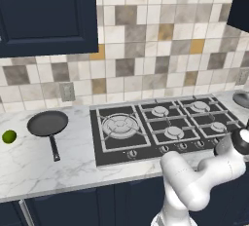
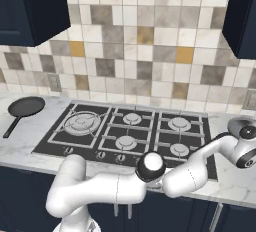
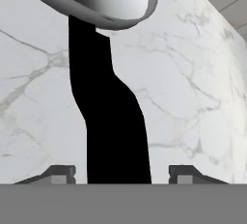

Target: Place both pans onto different burners. Then place the lime and the fish on different pans.

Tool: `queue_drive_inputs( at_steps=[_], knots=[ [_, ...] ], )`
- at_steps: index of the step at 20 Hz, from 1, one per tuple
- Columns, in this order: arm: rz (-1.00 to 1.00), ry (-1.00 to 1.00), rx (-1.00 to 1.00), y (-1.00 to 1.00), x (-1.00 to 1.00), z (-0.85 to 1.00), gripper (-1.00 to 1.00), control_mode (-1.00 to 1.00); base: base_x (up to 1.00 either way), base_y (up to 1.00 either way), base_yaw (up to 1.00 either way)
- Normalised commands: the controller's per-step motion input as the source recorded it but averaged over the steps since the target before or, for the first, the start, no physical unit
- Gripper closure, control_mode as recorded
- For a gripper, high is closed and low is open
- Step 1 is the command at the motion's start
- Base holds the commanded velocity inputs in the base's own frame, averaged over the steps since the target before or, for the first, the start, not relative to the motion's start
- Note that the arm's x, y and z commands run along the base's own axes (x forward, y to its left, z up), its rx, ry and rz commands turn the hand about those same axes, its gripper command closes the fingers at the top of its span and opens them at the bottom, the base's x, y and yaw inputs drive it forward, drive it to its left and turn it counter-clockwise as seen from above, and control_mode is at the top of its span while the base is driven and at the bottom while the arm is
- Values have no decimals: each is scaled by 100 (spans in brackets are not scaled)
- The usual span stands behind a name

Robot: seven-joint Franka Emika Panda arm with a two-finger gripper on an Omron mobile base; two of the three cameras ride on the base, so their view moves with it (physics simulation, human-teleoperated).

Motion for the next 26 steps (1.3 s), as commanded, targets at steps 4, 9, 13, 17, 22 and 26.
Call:
queue_drive_inputs(
  at_steps=[4, 9, 13, 17, 22, 26],
  knots=[
    [0, 0, 0, 0, 0, 0, 100, -100, 0, 0, 0],
    [0, 0, 0, 0, -1, 8, 100, -100, 0, 0, 0],
    [0, 0, 0, 0, 0, 38, 100, -100, 0, 0, 0],
    [0, 4, 0, 13, -7, 45, 100, -100, 0, 0, 0],
    [2, 6, 0, 21, -24, 27, 100, -100, 0, 0, 0],
    [5, 3, 0, 28, -41, 16, 100, -100, 0, 0, 0]
  ],
)
